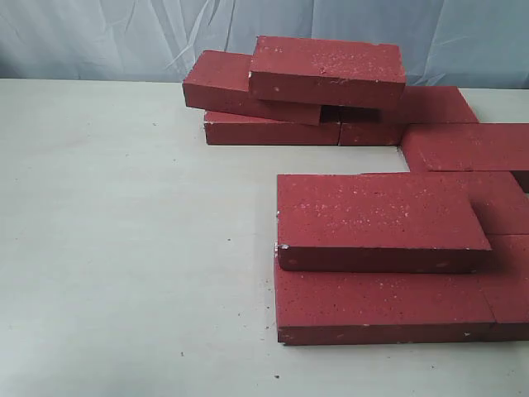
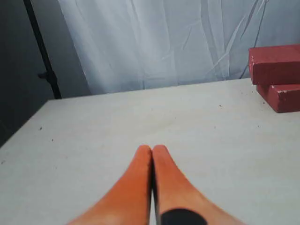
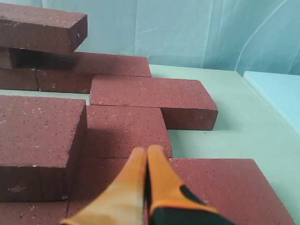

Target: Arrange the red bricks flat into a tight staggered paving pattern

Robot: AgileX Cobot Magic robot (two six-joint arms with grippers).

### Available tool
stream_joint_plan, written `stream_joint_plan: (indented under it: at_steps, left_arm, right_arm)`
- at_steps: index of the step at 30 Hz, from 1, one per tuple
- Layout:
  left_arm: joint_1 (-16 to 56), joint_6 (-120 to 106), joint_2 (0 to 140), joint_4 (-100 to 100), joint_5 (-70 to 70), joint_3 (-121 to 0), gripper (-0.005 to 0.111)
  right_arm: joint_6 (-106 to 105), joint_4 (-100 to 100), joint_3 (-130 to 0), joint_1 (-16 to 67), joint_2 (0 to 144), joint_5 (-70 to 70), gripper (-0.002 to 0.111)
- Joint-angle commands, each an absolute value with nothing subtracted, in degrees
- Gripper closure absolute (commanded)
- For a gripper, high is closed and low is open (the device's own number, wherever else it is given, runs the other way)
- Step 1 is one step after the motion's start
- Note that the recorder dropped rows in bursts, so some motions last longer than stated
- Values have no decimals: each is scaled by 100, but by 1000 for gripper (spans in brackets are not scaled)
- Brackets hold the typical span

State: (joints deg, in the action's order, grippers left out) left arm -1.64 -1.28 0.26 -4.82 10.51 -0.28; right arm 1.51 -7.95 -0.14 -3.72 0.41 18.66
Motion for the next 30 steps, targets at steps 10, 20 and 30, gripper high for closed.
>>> stream_joint_plan:
  at_steps: [10, 20, 30]
  left_arm:
    - [-167, 0, 0, 1896, 400, 0, 107]
    - [-167, 143, 0, 3002, -865, 0, 107]
    - [-167, 127, 210, 2937, -320, -912, 107]
  right_arm:
    - [688, 429, 0, -398, 0, -592, 109]
    - [1069, 724, 0, -110, 61, -1279, 109]
    - [1215, 849, -1129, -110, 997, -700, 109]
